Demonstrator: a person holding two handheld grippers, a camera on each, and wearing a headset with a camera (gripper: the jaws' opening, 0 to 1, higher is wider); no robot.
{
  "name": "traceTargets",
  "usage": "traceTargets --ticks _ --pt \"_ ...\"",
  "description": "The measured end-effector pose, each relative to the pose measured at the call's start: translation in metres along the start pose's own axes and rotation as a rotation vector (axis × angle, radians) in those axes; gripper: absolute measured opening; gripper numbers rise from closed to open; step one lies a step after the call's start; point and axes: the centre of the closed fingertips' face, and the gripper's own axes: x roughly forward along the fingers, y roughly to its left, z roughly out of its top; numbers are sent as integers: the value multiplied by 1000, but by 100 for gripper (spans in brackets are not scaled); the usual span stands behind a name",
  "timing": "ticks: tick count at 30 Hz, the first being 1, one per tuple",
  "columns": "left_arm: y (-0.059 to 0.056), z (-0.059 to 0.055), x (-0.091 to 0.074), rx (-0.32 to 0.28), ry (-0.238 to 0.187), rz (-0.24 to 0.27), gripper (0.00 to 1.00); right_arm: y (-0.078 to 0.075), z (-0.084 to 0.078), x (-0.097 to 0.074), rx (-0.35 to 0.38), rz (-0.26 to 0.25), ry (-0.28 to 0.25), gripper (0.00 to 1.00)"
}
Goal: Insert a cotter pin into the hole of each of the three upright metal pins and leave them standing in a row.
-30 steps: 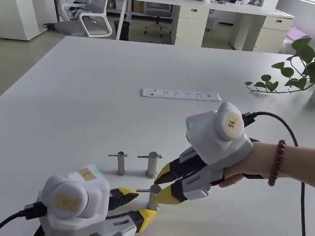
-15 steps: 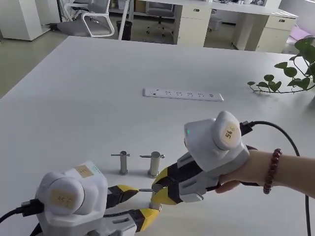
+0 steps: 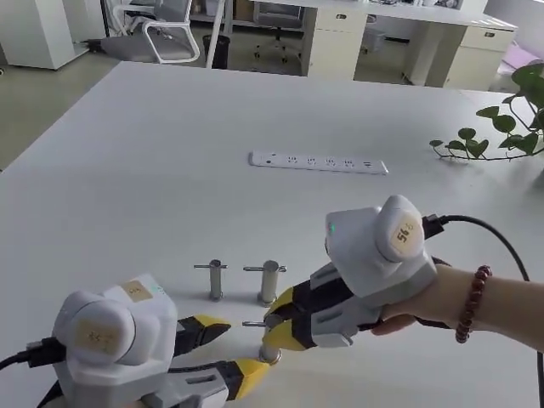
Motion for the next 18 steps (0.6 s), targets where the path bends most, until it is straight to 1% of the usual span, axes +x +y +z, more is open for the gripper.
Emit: traceTargets --ticks 8,13,18 --pt "2 3 -7 -3 -9 0 44 -5 0 -2 6 -5 -2 8" --pt "3 1 -15 3 -5 -3 46 -7 -1 -7 10 -5 -6 8" --pt "5 -3 -22 13 9 0 48 -16 -3 -16 13 -12 -6 8"
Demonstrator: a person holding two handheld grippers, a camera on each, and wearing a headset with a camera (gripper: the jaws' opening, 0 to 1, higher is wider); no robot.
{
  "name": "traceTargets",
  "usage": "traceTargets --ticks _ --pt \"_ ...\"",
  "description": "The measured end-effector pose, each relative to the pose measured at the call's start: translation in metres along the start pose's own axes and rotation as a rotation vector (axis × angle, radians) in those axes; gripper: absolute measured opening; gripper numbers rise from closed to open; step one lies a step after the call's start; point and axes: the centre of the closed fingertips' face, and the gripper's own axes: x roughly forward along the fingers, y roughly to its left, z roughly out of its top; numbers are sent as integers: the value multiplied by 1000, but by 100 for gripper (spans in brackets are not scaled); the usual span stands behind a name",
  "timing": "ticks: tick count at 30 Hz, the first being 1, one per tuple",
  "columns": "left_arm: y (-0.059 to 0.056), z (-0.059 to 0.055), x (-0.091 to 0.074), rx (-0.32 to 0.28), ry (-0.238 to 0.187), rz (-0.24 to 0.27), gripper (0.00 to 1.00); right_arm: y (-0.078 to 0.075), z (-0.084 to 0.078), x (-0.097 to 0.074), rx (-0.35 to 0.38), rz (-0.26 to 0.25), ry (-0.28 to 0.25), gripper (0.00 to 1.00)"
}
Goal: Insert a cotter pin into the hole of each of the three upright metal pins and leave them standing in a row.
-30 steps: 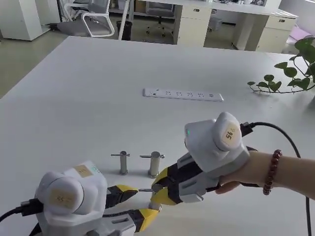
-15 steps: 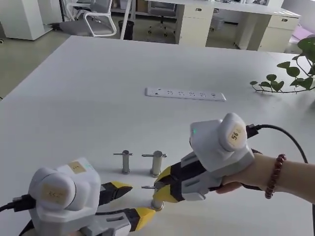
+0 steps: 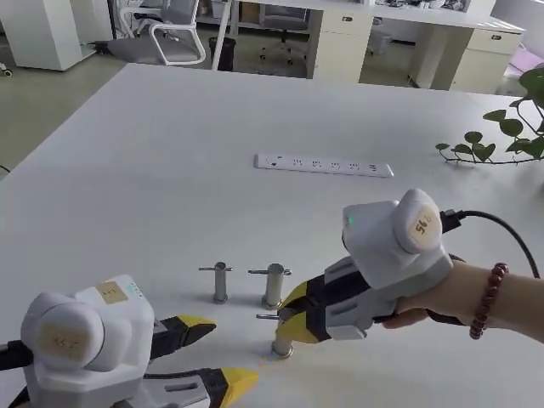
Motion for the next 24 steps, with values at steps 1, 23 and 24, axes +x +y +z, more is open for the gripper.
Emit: traceTargets --ticks 1,23,24 --pt "0 0 -1 -2 0 1 49 -2 -1 -2 -1 0 2 8" --pt "6 4 -23 8 -11 28 59 -47 -28 -28 6 -32 64 8" --pt "7 3 -23 7 -8 31 59 -48 -30 -28 3 -34 66 8"
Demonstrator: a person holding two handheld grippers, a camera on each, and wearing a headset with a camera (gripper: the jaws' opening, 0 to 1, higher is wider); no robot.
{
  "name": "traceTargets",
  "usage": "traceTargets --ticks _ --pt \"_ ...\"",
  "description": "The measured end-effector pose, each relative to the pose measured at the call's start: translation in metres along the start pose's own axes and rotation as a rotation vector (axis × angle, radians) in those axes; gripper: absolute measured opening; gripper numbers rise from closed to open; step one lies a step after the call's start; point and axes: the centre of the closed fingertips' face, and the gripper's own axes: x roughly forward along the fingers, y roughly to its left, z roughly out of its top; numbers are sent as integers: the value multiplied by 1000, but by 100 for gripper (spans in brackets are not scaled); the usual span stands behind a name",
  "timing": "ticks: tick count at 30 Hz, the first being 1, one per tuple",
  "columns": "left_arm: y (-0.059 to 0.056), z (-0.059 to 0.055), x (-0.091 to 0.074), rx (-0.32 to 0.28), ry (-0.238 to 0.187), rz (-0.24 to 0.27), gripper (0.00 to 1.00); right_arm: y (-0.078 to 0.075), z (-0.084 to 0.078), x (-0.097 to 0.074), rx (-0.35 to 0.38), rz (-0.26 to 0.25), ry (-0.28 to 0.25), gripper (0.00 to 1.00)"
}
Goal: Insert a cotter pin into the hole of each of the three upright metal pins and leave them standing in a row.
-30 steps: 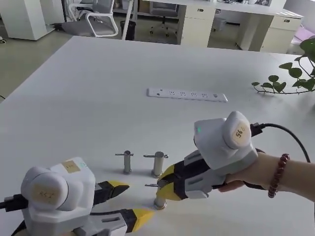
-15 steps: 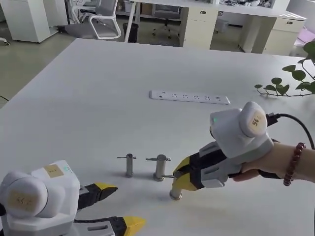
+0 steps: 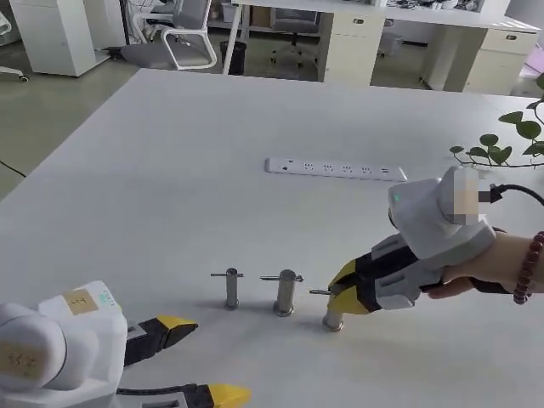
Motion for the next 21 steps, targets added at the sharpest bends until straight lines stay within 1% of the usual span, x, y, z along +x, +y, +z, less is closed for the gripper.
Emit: traceTargets --ticks 9,12,15,21 --pt "3 -1 -4 -4 1 12 60 -7 -1 -1 -12 -3 2 8" --pt "3 -2 -4 -5 4 11 60 -7 -1 -1 -27 9 4 8" --pt "2 -2 -5 -4 4 10 60 -8 -1 -2 -31 14 3 8" --pt "2 0 -5 1 4 7 60 -8 -2 -3 -32 41 0 9"
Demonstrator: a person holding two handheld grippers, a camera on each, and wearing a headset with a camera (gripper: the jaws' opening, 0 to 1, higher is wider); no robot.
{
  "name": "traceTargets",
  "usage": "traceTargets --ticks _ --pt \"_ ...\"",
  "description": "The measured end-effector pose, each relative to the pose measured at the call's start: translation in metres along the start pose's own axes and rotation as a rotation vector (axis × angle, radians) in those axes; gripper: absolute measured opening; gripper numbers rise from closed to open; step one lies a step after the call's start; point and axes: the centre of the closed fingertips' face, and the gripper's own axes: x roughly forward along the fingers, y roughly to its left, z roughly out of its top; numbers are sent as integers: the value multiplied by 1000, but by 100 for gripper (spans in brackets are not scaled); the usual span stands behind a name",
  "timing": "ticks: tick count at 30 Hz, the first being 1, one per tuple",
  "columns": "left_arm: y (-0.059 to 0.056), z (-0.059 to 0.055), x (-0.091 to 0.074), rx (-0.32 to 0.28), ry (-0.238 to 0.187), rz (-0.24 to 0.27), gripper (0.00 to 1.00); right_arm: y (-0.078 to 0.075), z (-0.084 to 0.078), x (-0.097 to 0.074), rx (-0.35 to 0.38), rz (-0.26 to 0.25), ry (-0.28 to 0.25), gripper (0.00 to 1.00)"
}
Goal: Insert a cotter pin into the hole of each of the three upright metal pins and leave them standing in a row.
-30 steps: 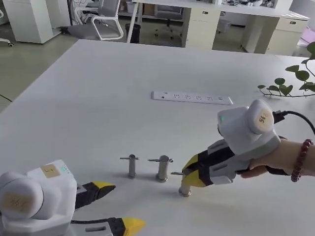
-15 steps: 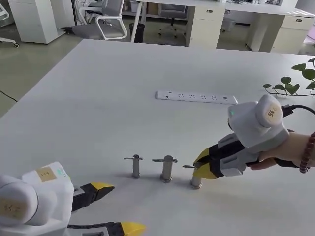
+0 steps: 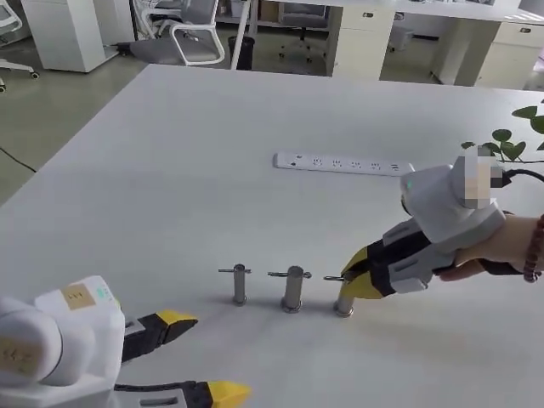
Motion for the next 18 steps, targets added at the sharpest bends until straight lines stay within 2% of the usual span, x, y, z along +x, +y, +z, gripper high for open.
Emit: traceTargets --ticks 11,13,15,17,18 --pt "0 -1 -2 7 9 -2 60 3 0 0 37 30 -16 12" --pt "0 0 -2 7 9 -1 60 3 1 1 29 24 -17 18" --pt "0 0 -3 7 9 1 60 2 0 0 31 16 -13 15" --pt "0 1 -3 5 7 1 60 2 2 -1 47 5 -26 17" --pt "0 2 -3 3 7 2 60 1 4 -2 82 -13 -42 18"
